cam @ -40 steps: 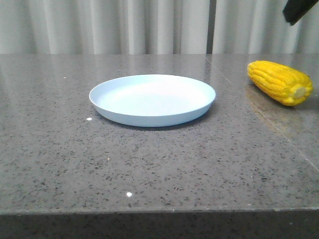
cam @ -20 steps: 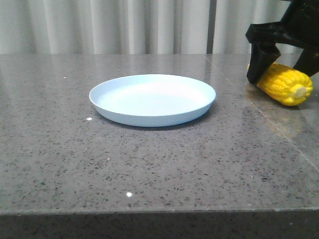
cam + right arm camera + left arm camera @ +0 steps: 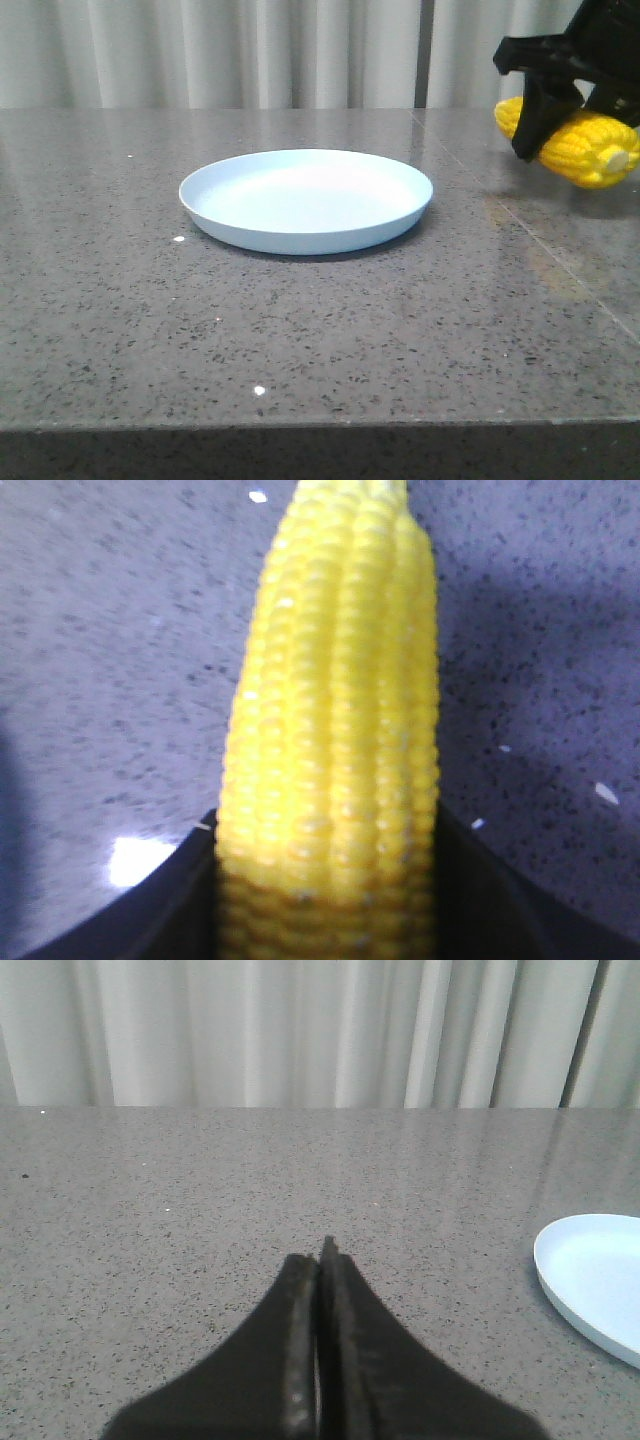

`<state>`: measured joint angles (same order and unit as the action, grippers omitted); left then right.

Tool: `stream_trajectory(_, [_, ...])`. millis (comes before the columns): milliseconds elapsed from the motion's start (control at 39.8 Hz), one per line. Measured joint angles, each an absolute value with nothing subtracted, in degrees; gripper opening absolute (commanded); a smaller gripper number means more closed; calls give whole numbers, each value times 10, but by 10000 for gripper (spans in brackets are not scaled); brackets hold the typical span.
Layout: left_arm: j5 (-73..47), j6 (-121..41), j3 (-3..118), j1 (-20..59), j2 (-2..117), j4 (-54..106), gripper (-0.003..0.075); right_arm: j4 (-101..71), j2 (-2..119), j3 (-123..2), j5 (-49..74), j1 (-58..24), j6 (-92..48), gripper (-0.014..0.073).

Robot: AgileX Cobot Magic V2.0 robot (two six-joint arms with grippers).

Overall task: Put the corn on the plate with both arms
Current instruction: 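Lift the corn with the right gripper and carry it over the plate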

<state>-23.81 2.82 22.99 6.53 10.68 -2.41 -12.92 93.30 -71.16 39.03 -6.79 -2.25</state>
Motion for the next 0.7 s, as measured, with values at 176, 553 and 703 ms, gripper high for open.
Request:
stream_trajectory(176, [-238,28,230,65,107,-24,-20,-131,874,-723,415,-103,-11,93])
stream_trajectory(553, [-237,28,230,65,107,-24,-20,20,902,-805,462,-331,265,101])
stream_trajectory(703, [-237,28,230,65,107,-24,-20,69,943,-810,459,-382,369,101])
